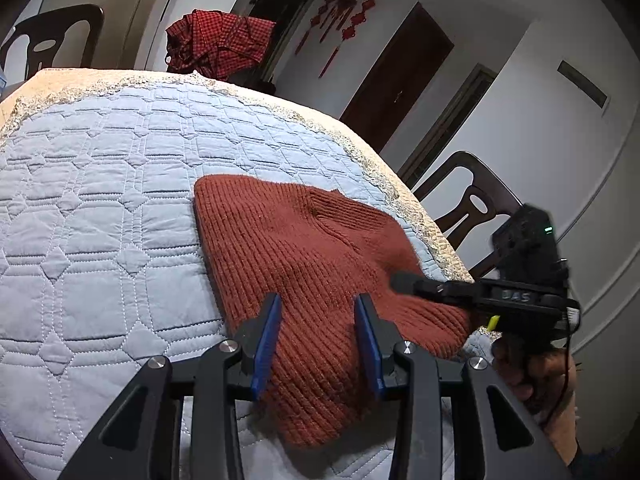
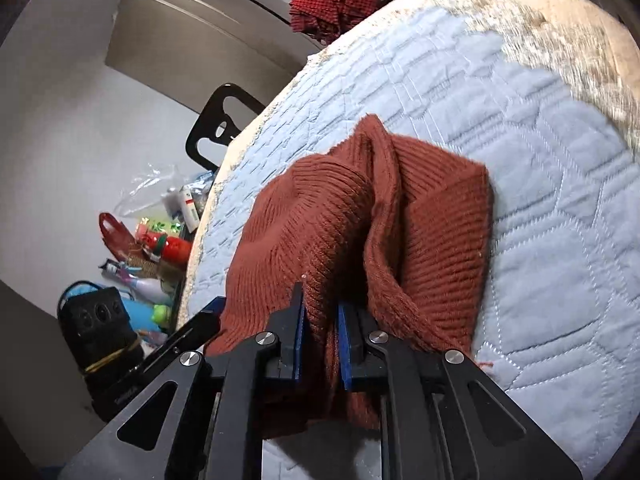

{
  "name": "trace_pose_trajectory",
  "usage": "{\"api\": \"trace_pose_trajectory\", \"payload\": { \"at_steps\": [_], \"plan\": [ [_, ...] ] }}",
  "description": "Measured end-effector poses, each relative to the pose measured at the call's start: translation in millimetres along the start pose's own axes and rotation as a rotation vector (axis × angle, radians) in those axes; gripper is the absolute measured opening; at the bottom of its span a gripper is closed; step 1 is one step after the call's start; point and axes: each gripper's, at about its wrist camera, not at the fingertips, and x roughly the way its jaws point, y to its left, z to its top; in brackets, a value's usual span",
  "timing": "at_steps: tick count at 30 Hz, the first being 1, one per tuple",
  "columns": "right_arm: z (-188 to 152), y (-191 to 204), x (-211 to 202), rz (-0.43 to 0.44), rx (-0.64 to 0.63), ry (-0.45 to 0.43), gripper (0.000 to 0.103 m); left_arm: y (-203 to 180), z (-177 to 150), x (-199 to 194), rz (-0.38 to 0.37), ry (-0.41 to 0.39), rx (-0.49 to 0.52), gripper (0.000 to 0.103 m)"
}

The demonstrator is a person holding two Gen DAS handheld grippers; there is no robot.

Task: Fold small clothes
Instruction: 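Lay the folded sweater down and open both tools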

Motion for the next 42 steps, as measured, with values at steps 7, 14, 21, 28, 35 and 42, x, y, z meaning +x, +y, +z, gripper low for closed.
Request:
{"api": "trace_pose_trajectory", "payload": {
  "at_steps": [7,14,21,28,35,42],
  "plan": [
    [10,7,-39,-0.035,-0.097,-0.106,0.013,-21,5,3,-0.015,-0.001,0.068,0.040],
    [3,-32,-29,-0.042,-0.029,-0.091,0.013,-30,-4,12,0.018,0.020,0.120,0.040],
    [0,-27,-41,-0.062,-0.065,-0.114,0.016,-27,2,12,0.016,0.030,0.114,0.040],
    [-10,21,-81,-0.068,-0.222,-0.224,0.016,-32,0,20,0.030,0.026,0.136,0.041],
    [-34,-3,-37,-0.201,-0.257,-0.096,0.012,-33,-2,13,0.032,0.029,0.142,0.041],
    [-39,8,-33,-0.259,-0.314,-0.112,0.012,-40,-9,-1,0.043,0.014,0.172,0.041]
  ]
}}
